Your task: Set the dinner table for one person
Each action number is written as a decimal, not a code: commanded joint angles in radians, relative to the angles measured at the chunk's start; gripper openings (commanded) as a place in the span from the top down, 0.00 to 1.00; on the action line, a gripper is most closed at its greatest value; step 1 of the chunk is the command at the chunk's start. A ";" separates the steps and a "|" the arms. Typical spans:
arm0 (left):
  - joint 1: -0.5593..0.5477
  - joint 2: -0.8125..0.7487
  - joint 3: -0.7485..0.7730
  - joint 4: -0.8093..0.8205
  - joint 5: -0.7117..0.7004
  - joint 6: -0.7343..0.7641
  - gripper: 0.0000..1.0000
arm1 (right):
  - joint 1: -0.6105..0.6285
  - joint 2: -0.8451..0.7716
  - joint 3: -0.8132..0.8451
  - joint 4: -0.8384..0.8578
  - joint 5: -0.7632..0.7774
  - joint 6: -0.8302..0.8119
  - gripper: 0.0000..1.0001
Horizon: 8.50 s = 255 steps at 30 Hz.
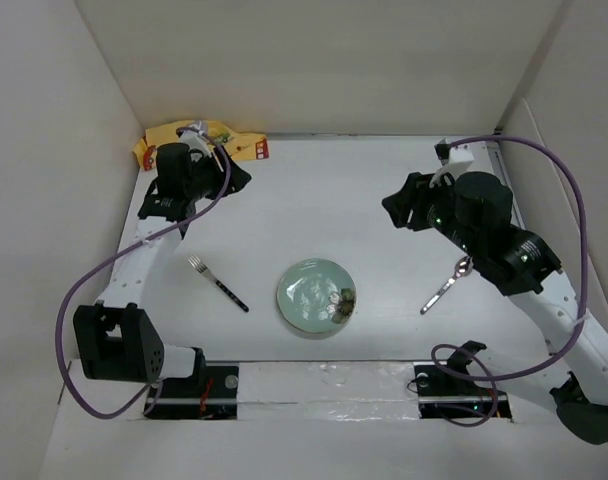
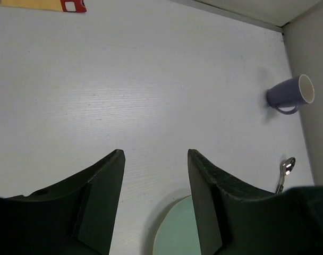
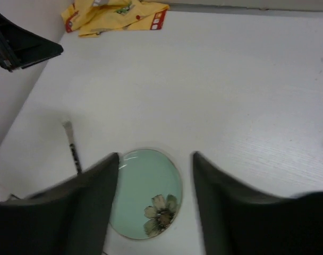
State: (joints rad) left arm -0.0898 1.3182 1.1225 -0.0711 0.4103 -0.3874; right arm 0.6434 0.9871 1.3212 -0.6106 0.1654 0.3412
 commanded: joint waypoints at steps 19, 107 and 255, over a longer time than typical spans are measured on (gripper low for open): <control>0.024 0.821 0.928 -0.298 -0.346 0.022 0.67 | -0.171 0.090 -0.034 0.103 -0.158 0.001 1.00; 0.337 1.369 1.304 -0.508 -0.219 0.231 1.00 | 0.085 0.243 0.271 -0.092 -0.230 0.031 0.40; -0.515 0.327 0.053 -0.058 -0.568 0.043 1.00 | -0.530 0.507 -0.378 0.295 -0.285 0.150 0.56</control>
State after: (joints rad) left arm -0.6666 1.8240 1.2270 -0.2096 -0.1589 -0.2462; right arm 0.1188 1.5242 0.9470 -0.3626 -0.0975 0.5079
